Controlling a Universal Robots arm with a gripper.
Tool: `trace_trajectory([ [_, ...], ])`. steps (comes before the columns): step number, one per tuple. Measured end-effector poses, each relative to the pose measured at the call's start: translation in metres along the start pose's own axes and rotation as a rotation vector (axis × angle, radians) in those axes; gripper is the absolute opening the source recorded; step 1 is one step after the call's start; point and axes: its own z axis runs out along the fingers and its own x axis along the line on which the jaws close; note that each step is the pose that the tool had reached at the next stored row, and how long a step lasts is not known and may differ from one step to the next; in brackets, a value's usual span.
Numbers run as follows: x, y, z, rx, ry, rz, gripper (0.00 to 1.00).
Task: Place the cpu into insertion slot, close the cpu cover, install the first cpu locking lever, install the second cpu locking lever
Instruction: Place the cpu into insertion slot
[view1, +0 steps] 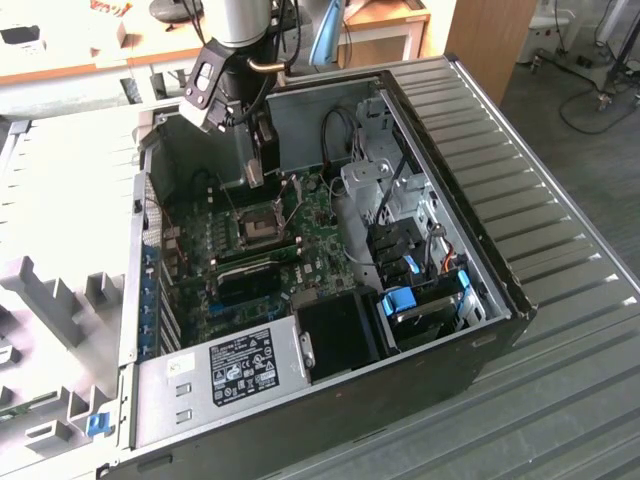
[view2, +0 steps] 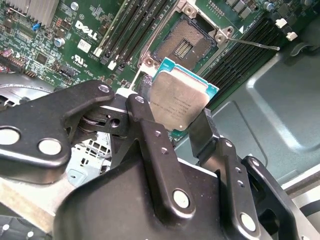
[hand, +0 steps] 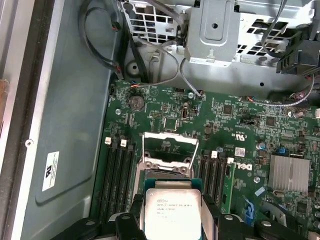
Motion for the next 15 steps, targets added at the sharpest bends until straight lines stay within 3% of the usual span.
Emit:
trace_trajectory([
  [2, 0.0, 0.0, 0.0001, 0.0201, 0.0022, 0.001, 0.54],
  [3, 0.0, 0.0001, 0.0003, 0.0342, 0.0039, 0.001, 0.54],
  [4, -0.0001, 0.0001, 0.0004, 0.041, 0.0047, 0.001, 0.54],
  [10, -0.0001, 0.0001, 0.0004, 0.0449, 0.005, 0.004, 0.54],
  [15, -0.0001, 0.0, 0.0011, 0.0438, 0.0018, 0.056, 0.54],
])
